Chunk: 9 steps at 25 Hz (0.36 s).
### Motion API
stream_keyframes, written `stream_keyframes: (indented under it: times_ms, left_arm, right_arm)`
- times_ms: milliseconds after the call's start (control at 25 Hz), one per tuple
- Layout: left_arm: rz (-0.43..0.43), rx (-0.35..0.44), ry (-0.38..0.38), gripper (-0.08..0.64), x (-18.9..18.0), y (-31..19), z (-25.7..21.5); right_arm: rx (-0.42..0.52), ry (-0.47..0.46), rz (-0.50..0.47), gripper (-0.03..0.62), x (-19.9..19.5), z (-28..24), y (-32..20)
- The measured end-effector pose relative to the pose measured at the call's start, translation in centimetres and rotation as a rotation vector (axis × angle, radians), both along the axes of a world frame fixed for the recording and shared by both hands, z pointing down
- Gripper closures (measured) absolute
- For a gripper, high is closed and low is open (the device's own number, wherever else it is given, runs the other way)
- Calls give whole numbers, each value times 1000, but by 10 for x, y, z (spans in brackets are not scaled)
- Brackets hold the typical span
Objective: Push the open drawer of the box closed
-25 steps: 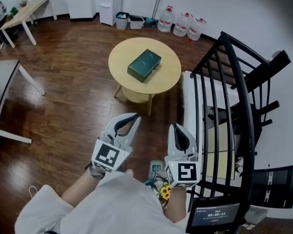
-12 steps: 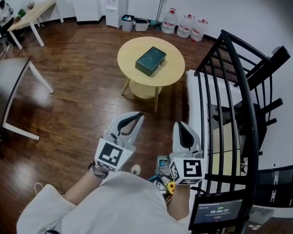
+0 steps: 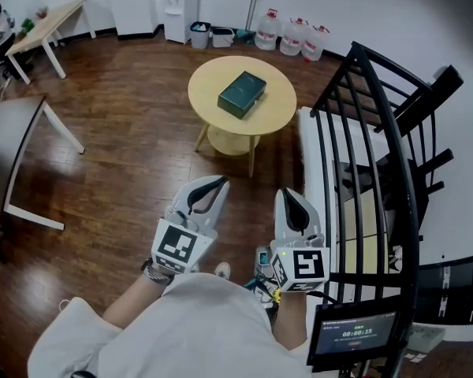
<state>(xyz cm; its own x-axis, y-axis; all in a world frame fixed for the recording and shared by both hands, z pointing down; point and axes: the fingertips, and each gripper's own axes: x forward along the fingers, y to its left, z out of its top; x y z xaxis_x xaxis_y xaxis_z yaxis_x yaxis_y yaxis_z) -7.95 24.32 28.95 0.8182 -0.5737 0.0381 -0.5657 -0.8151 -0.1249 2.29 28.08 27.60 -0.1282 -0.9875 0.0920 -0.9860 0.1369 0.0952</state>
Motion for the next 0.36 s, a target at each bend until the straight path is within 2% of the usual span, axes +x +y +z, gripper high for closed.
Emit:
stream_keyframes:
  times_ms: [360]
  left_arm:
    - [21,11,-6,552,0,-6,-2]
  right_arm:
    - [1,8,-13,589,-12,1,-10]
